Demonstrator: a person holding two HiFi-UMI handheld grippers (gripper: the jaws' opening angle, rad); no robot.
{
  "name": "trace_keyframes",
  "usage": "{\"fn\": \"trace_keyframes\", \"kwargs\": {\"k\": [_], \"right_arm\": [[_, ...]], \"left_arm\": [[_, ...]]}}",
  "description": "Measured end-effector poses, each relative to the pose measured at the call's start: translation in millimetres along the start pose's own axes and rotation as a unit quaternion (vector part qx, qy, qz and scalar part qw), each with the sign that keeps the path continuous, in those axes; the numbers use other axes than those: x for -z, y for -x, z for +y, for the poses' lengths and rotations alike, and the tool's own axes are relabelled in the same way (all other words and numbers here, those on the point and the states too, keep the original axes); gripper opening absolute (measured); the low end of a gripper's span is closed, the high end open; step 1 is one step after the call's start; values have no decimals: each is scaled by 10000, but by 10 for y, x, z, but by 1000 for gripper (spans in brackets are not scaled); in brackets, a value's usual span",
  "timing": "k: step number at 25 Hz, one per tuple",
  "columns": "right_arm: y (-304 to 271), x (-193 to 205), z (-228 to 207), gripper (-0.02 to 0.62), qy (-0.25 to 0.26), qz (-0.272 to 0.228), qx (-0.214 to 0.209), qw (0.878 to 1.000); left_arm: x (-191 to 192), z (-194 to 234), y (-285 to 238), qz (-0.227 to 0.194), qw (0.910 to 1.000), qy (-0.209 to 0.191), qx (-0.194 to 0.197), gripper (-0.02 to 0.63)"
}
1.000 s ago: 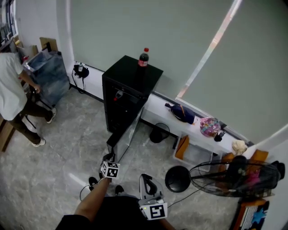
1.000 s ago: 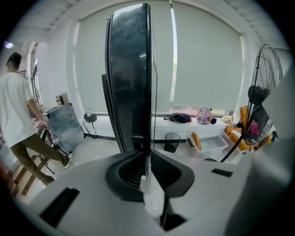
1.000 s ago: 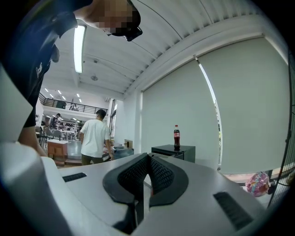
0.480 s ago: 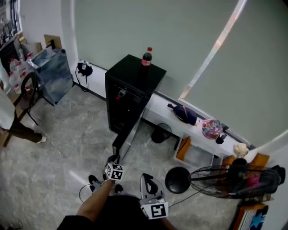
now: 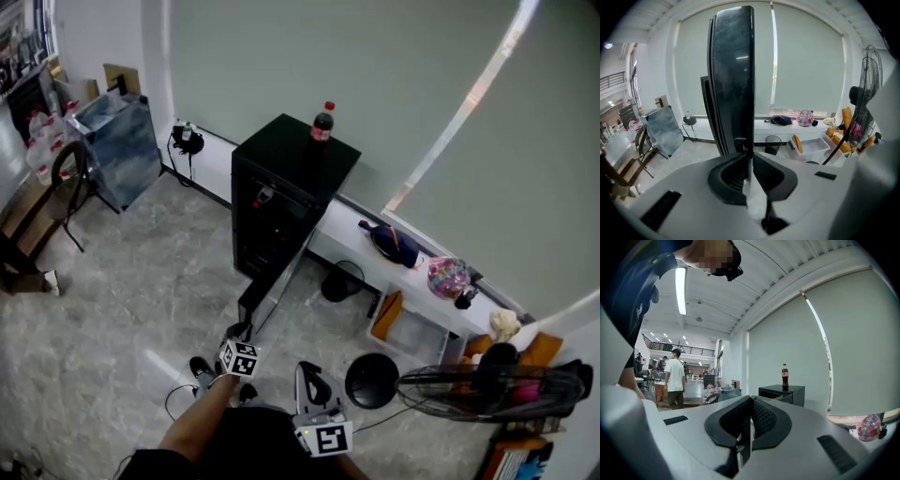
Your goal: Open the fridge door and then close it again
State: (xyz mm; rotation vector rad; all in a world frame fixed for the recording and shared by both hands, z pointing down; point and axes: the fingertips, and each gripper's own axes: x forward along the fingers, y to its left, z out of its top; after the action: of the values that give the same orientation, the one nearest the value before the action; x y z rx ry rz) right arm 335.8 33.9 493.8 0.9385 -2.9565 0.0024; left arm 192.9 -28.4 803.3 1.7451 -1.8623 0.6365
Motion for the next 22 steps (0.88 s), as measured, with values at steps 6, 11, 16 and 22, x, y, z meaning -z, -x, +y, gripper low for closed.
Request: {"fn": "trace_keyframes", "kwargs": {"k": [6, 11, 16, 22], "right_arm": [[-259, -6, 147, 5, -20, 48, -95, 9999], [-491, -17, 274, 6, 19, 104, -98, 9999], [-774, -23, 418, 6, 22, 132, -26, 9999], [-1117, -27, 620, 5, 57, 142, 112, 9998]], "left_arm": [[-16, 206, -24, -30, 9999, -35, 121, 38], [-63, 478, -46, -48, 9999, -38, 141, 40], [-137, 800, -108, -102, 9995, -140, 268, 41], [-194, 1152, -175, 15, 9980, -320, 539, 41]]}}
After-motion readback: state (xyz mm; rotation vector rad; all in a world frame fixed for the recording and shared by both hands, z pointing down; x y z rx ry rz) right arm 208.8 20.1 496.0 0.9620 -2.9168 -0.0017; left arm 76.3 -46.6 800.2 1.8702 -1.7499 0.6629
